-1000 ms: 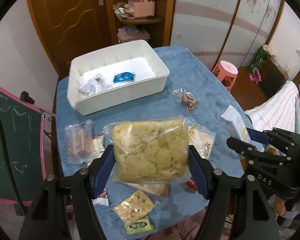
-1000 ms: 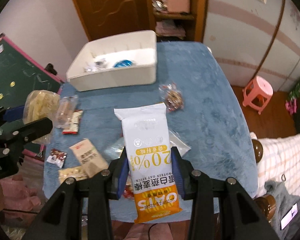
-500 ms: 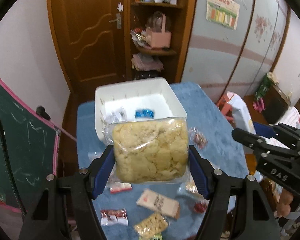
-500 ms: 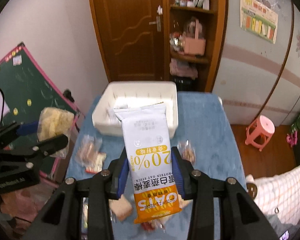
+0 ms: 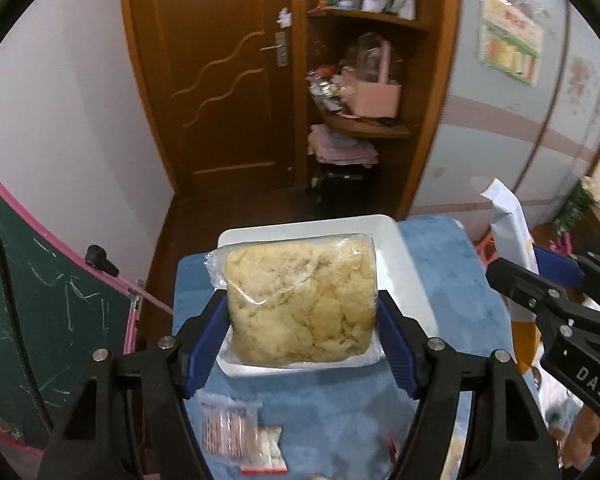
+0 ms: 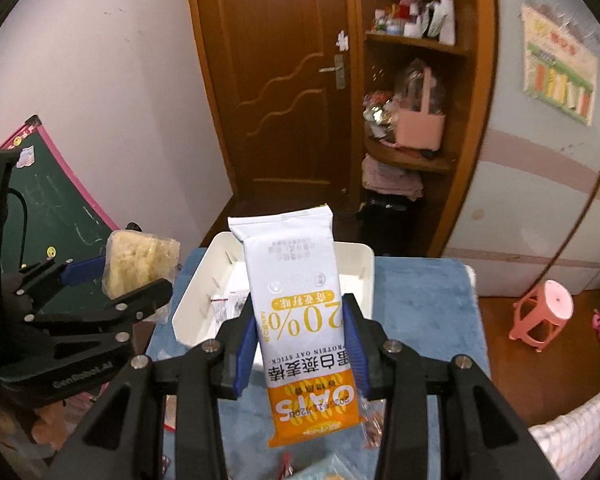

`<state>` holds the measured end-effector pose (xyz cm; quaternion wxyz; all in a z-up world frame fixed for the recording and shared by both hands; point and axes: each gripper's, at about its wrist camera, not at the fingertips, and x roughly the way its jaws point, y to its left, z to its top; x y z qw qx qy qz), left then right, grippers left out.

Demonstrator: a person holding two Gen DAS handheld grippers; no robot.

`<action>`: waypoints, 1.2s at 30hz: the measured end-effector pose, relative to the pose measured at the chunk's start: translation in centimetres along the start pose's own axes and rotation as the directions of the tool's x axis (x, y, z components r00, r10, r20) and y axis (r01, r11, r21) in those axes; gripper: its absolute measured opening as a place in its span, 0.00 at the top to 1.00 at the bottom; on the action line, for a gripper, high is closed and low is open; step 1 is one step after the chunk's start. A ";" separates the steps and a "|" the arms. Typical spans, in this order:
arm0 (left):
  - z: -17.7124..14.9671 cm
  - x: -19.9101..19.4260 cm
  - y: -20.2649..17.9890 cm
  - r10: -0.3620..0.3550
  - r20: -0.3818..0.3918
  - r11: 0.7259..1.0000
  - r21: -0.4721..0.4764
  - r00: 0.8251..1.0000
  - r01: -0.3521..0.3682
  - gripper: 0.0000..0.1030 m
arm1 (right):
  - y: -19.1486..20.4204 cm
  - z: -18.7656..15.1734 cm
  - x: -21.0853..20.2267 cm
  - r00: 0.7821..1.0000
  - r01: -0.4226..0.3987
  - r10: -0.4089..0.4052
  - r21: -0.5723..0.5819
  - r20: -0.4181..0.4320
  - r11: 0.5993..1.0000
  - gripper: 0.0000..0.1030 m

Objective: Organize snacks
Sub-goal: 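Lift both snacks into the white bin and open both tools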

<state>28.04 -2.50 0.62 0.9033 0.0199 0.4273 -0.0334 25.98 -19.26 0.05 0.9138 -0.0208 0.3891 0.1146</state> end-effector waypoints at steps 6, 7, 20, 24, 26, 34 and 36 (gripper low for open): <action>1.8 7.1 1.0 0.069 -0.073 0.997 -0.036 0.995 -0.072 0.27 | -1.2 1.5 7.0 0.992 -0.046 0.050 0.032 -0.120 0.998 0.58; 1.8 7.7 1.2 0.069 -0.082 0.997 -0.037 0.994 -0.072 0.24 | -1.3 1.5 8.4 0.987 -0.047 0.052 0.034 -0.149 0.998 0.58; 0.6 8.6 2.8 0.061 -0.133 0.989 -0.129 0.989 -0.078 0.15 | -2.7 0.6 10.7 0.976 -0.015 0.030 0.072 -0.218 0.997 0.48; -0.2 6.4 2.9 0.026 -0.103 0.990 -0.138 0.994 -0.040 0.15 | -2.5 0.1 9.3 0.975 -0.020 0.036 0.072 -0.217 0.997 0.48; -0.5 5.3 2.7 0.023 -0.086 0.991 -0.129 0.996 -0.034 0.15 | -2.4 -0.4 8.3 0.976 -0.019 0.034 0.072 -0.214 0.997 0.48; -1.9 0.3 2.0 -0.001 -0.034 0.995 -0.095 0.999 -0.003 0.15 | -1.5 -2.2 3.6 0.981 -0.018 0.031 0.070 -0.191 0.997 0.48; -2.3 -0.9 1.8 -0.008 -0.027 0.996 -0.088 1.000 0.005 0.15 | -1.1 -2.7 2.1 0.984 -0.016 0.029 0.072 -0.178 0.997 0.48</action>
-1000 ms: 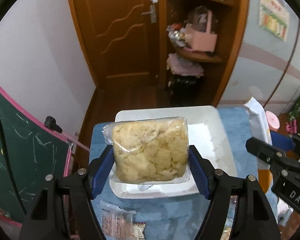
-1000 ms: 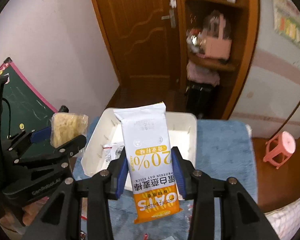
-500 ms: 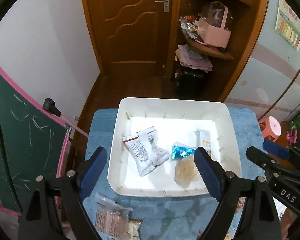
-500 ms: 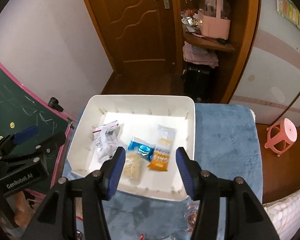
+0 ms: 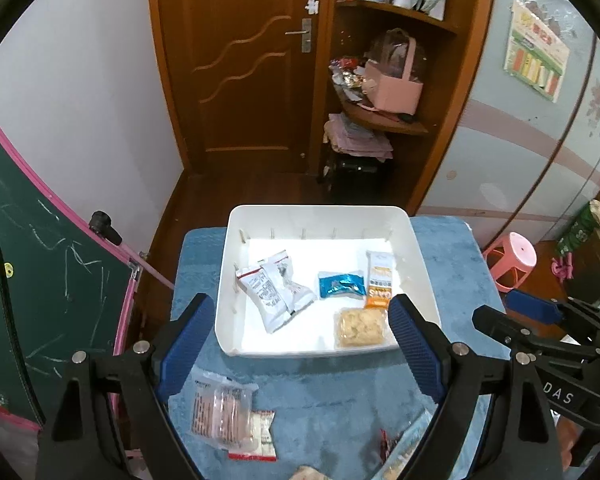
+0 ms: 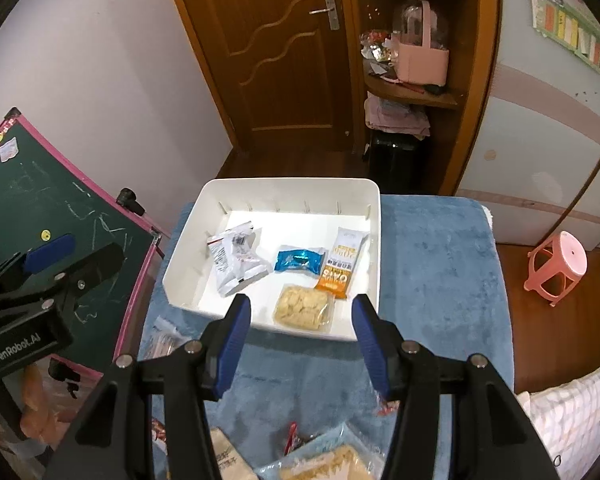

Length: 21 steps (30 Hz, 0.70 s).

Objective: Organize snacks
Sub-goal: 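Grasp the clear puffed-snack bag with left tool while right tool grasps nut bag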

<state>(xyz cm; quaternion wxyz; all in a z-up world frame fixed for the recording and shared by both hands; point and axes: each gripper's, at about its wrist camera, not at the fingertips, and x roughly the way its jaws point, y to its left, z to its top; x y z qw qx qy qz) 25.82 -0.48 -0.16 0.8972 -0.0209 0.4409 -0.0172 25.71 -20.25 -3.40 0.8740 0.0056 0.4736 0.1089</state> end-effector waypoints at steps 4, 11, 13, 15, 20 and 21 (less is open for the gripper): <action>-1.2 -2.2 -0.2 -0.017 0.015 1.000 0.019 1.000 0.017 0.15 | 0.7 -1.6 -2.2 1.000 -0.001 0.001 0.000 0.023 1.000 0.48; -4.1 -5.1 -0.6 -0.049 0.009 0.996 0.068 0.999 0.049 0.15 | 1.6 -4.2 -5.9 0.996 0.006 -0.007 0.002 0.084 1.000 0.48; -5.3 -5.8 -0.7 -0.056 0.002 0.995 0.088 0.998 0.055 0.14 | 1.9 -5.0 -6.7 0.995 0.014 -0.013 -0.008 0.096 1.000 0.48; -6.5 -6.2 -0.7 -0.063 -0.007 0.992 0.106 0.998 0.064 0.14 | 2.3 -6.2 -7.5 0.995 0.023 -0.021 -0.026 0.101 0.999 0.48; -10.4 -6.8 -0.4 -0.074 -0.047 0.985 0.154 0.996 0.080 0.14 | 3.3 -9.1 -7.5 0.997 0.019 -0.015 -0.054 0.074 0.998 0.48; -11.7 -6.6 -0.2 -0.075 -0.068 0.983 0.163 0.995 0.086 0.14 | 3.5 -10.0 -7.1 0.998 0.014 -0.010 -0.058 0.059 0.998 0.48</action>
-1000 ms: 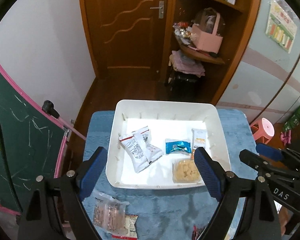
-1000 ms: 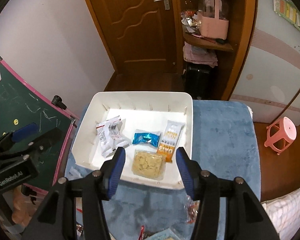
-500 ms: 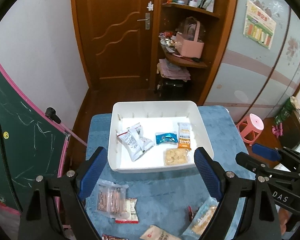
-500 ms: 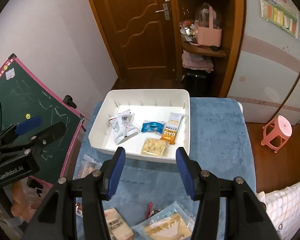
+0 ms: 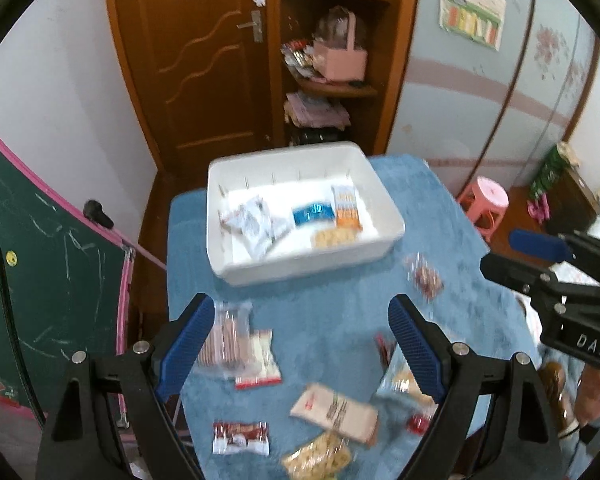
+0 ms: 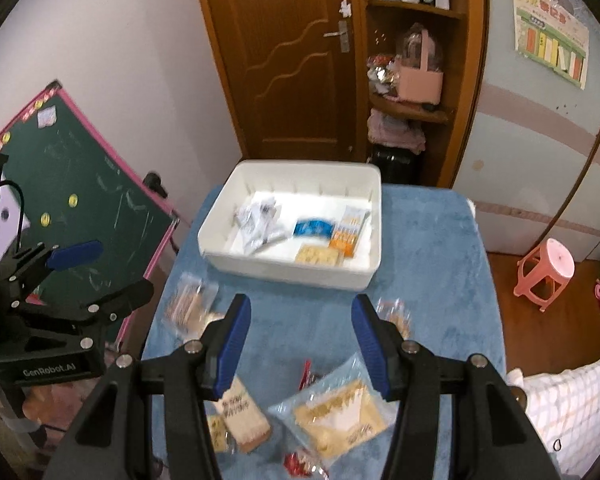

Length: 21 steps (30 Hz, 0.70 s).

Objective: Organize snacks
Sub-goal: 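Grasp the clear puffed-snack bag with left tool while right tool grasps nut bag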

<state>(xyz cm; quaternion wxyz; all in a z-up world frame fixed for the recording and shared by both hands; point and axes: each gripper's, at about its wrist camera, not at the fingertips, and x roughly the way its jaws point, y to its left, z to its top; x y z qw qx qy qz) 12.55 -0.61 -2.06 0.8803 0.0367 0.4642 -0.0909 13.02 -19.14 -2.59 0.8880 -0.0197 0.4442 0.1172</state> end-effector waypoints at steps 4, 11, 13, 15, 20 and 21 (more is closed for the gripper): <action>-4.0 1.7 0.5 -0.006 -0.086 1.000 0.017 0.996 0.008 0.14 | 0.8 -3.2 1.5 0.998 -0.017 0.016 -0.013 -0.063 1.000 0.48; -11.3 5.5 1.3 -0.054 -0.255 0.998 0.023 0.966 0.062 0.14 | 1.1 -9.9 4.3 0.980 -0.027 0.024 -0.013 -0.198 1.000 0.48; -13.2 6.5 1.4 -0.070 -0.298 0.996 0.038 0.952 0.085 0.14 | 0.6 -11.7 4.9 0.973 -0.023 0.020 -0.009 -0.232 1.000 0.48; -14.9 7.5 1.3 -0.078 -0.336 0.993 0.056 0.939 0.103 0.14 | 0.0 -13.4 5.4 0.964 -0.012 0.010 -0.005 -0.265 1.000 0.48; -17.8 10.1 0.4 -0.067 -0.408 0.987 0.106 0.910 0.120 0.14 | -1.6 -17.3 6.9 0.946 0.029 -0.019 0.028 -0.324 0.999 0.48; -18.3 10.7 0.1 -0.062 -0.424 0.985 0.119 0.904 0.123 0.14 | -2.0 -17.9 7.2 0.943 0.031 -0.015 0.043 -0.333 0.999 0.48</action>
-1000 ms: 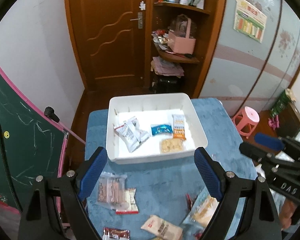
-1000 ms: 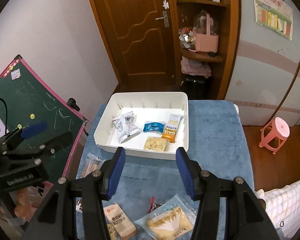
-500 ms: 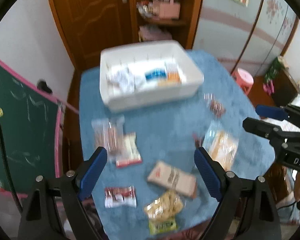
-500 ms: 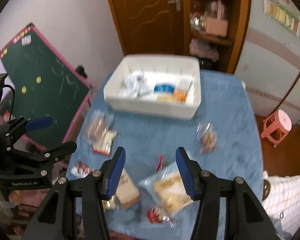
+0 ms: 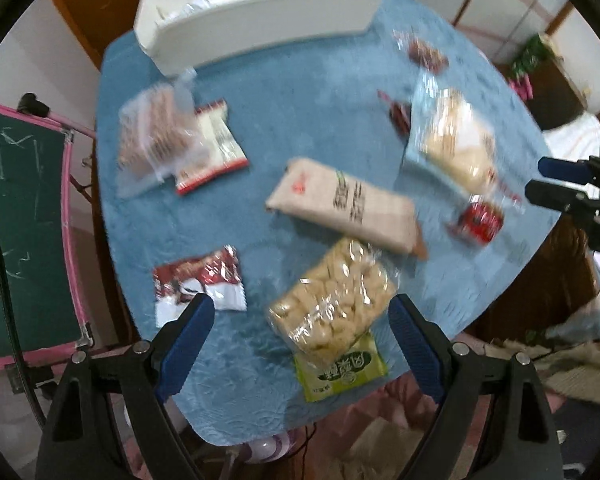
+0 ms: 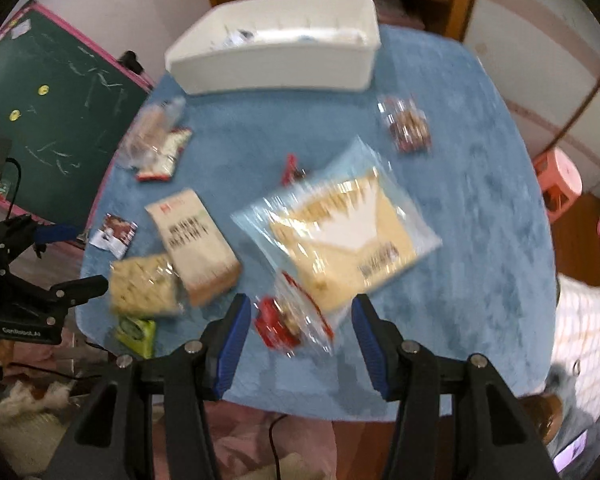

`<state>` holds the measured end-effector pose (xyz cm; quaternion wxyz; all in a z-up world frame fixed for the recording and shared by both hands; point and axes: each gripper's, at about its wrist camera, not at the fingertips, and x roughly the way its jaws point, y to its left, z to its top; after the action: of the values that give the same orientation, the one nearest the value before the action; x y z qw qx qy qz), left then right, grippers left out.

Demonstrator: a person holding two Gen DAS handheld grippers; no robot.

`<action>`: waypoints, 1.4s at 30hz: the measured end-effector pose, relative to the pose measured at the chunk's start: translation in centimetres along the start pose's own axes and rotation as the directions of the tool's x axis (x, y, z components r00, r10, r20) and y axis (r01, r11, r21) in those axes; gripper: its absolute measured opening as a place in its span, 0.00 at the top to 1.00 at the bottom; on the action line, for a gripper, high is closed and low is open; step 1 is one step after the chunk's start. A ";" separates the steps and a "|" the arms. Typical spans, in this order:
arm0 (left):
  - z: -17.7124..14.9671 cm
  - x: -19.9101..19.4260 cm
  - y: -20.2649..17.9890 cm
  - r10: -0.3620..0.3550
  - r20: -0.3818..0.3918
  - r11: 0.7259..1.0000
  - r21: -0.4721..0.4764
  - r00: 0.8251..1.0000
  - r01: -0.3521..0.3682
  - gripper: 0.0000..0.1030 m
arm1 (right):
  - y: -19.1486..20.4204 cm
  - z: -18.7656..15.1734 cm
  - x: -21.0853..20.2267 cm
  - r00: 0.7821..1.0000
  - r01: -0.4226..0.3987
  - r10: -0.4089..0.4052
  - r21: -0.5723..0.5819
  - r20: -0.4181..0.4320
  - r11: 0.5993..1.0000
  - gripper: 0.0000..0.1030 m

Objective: Organize snacks
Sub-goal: 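Grasp the clear puffed-snack bag with left tool while right tool grasps nut bag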

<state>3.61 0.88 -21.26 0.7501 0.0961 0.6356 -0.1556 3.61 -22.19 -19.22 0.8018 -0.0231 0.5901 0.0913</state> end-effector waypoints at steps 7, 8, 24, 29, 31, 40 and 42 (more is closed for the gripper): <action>-0.2 3.4 -0.8 -0.015 -0.065 0.999 0.045 0.998 0.018 0.14 | -1.1 -1.3 2.4 0.999 -0.031 0.033 0.064 -0.030 0.997 0.49; -0.2 4.0 -0.8 -0.017 -0.077 0.999 0.044 0.997 0.021 0.14 | -1.1 -1.4 2.8 0.999 -0.035 0.037 0.067 -0.033 0.997 0.48; 0.5 6.7 -1.9 -0.060 -0.128 0.995 0.068 0.990 0.069 0.14 | 2.8 -1.8 5.6 0.992 -0.107 0.106 -0.023 -0.074 0.994 0.51; 0.4 6.7 -2.2 -0.037 -0.128 0.995 0.090 0.991 0.049 0.13 | 4.6 -2.3 6.2 0.987 -0.121 0.111 -0.086 -0.113 0.989 0.67; 0.3 6.9 -2.6 -0.019 -0.132 0.993 0.110 0.991 0.033 0.11 | 5.1 -2.3 6.2 0.991 -0.097 0.085 -0.109 -0.106 0.989 0.67; 0.3 7.8 -3.4 0.026 -0.158 0.992 0.128 0.987 -0.005 0.28 | 5.1 -1.9 5.3 0.994 -0.081 0.069 -0.130 -0.090 0.988 0.68; 0.5 7.5 -3.0 0.015 -0.150 0.993 0.116 0.989 0.002 0.29 | 4.8 -1.8 4.8 0.995 -0.078 0.069 -0.128 -0.078 0.989 0.68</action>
<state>4.11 -2.93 -28.38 0.6936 0.1531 0.6799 -0.1820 2.46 -17.13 -23.95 0.7723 -0.0574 0.6125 0.1586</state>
